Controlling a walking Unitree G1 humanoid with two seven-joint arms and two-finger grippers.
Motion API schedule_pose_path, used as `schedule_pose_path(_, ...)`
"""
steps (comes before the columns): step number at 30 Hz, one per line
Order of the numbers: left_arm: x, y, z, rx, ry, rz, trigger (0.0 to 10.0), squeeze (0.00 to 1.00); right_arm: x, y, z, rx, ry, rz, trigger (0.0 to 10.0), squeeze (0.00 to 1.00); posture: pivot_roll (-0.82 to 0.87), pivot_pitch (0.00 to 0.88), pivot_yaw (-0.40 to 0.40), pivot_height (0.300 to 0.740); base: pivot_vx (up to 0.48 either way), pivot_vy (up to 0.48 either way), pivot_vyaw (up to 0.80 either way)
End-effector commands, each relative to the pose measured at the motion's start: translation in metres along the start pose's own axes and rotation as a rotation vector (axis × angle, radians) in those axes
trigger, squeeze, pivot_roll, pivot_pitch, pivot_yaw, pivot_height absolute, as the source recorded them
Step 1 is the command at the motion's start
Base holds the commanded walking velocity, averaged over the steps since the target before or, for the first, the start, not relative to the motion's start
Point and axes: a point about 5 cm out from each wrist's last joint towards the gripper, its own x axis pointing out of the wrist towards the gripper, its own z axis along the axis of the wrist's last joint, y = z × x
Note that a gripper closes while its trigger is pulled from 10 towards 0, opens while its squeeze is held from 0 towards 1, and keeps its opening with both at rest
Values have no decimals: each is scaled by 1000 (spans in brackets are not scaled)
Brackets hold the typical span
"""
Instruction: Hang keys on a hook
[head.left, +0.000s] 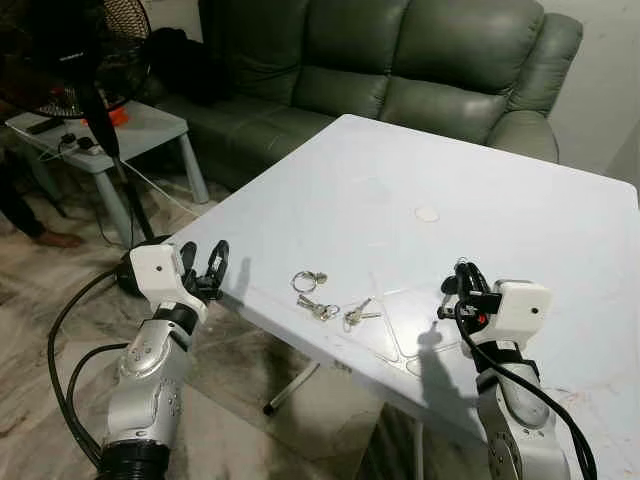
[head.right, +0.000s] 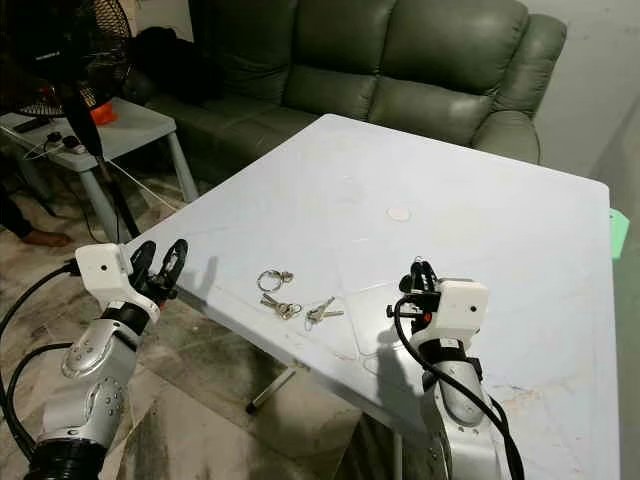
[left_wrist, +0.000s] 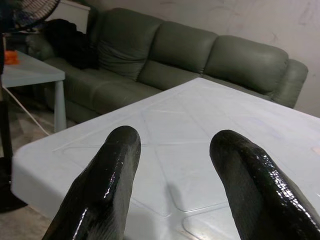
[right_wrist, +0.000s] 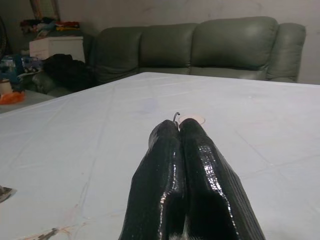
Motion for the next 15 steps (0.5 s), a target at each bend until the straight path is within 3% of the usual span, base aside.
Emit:
schedule_pose_path(1, 2, 4, 4, 6, -12, 11, 10000, 0, 2, 3, 1, -1, 0, 11, 10000, 0, 52, 0, 9, 740, 0, 480, 0)
schedule_pose_path(15, 3, 3, 3, 1, -15, 6, 10000, 0, 3, 6, -1, -6, 9, 30, 10000, 0, 54, 0, -1, 740, 0, 480, 0)
